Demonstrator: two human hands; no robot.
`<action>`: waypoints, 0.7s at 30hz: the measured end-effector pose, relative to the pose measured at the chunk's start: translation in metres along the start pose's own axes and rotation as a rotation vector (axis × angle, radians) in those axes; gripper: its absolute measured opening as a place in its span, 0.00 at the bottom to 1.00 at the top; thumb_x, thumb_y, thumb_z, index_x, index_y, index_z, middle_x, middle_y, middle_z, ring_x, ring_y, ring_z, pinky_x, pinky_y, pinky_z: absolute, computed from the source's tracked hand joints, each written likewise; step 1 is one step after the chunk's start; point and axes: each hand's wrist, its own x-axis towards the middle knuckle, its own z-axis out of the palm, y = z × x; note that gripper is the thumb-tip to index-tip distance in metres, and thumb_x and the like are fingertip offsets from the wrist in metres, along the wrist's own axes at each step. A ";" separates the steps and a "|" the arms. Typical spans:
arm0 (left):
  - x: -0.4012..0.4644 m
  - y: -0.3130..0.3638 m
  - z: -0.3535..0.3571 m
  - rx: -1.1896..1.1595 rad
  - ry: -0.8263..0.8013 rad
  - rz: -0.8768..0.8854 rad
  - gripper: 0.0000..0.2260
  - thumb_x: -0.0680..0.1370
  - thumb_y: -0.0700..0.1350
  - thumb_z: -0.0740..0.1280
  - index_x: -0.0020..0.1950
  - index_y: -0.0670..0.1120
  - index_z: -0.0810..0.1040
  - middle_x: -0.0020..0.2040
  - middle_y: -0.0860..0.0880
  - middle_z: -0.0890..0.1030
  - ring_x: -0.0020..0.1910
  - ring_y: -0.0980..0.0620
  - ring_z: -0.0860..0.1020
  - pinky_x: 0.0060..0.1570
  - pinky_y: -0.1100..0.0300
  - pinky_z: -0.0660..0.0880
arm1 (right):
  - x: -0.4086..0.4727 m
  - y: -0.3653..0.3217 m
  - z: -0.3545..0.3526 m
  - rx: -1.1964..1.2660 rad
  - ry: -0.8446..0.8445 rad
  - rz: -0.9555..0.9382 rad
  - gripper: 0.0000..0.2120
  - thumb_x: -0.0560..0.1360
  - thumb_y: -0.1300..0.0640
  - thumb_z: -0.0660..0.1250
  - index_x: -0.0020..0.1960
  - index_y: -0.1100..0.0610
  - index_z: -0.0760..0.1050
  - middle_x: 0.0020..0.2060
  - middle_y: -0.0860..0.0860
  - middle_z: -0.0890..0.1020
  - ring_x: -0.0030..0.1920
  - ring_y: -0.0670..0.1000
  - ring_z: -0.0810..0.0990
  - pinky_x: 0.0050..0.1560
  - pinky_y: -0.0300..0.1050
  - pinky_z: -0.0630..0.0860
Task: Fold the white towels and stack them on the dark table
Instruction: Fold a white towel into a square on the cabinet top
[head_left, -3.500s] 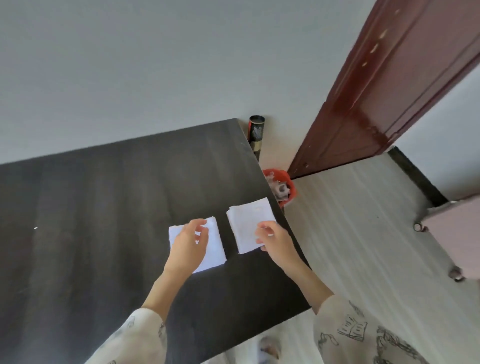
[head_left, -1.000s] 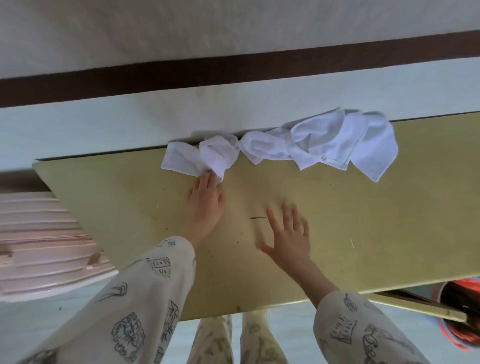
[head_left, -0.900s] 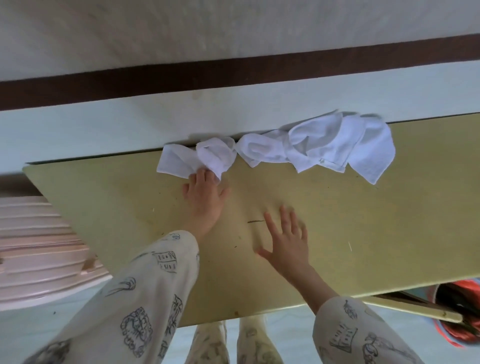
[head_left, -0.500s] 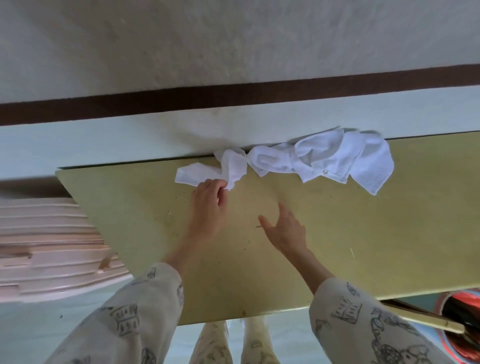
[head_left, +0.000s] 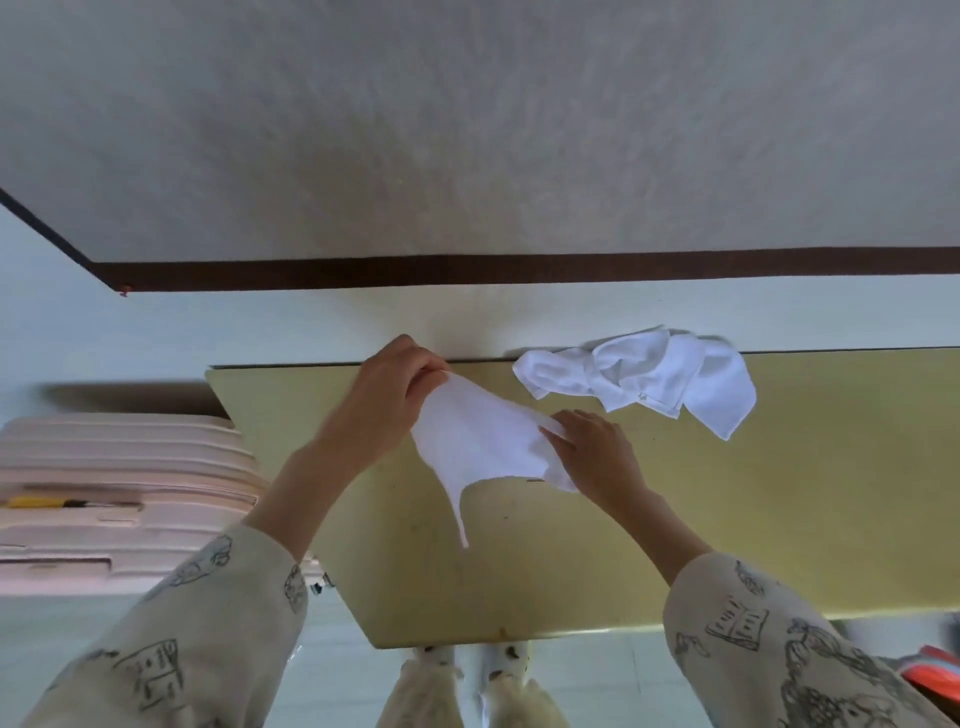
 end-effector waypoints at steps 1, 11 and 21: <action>-0.001 -0.003 -0.004 0.009 0.009 -0.022 0.07 0.78 0.41 0.62 0.49 0.42 0.80 0.44 0.51 0.73 0.42 0.58 0.71 0.43 0.76 0.64 | -0.003 0.004 -0.006 0.017 0.001 0.022 0.12 0.79 0.54 0.57 0.53 0.58 0.76 0.46 0.52 0.81 0.50 0.56 0.77 0.44 0.45 0.65; 0.002 0.007 -0.040 0.062 0.131 -0.030 0.10 0.78 0.36 0.59 0.49 0.42 0.80 0.47 0.50 0.72 0.45 0.55 0.71 0.48 0.64 0.67 | 0.008 -0.015 -0.080 0.264 0.278 0.000 0.10 0.77 0.58 0.63 0.55 0.59 0.80 0.50 0.54 0.80 0.51 0.54 0.78 0.50 0.44 0.72; -0.089 -0.037 0.041 -0.024 -0.201 -0.286 0.07 0.76 0.39 0.66 0.52 0.41 0.81 0.43 0.52 0.77 0.44 0.55 0.74 0.42 0.71 0.63 | -0.064 0.041 -0.004 0.169 -0.132 0.086 0.07 0.75 0.56 0.67 0.49 0.56 0.82 0.48 0.49 0.84 0.51 0.51 0.80 0.52 0.44 0.72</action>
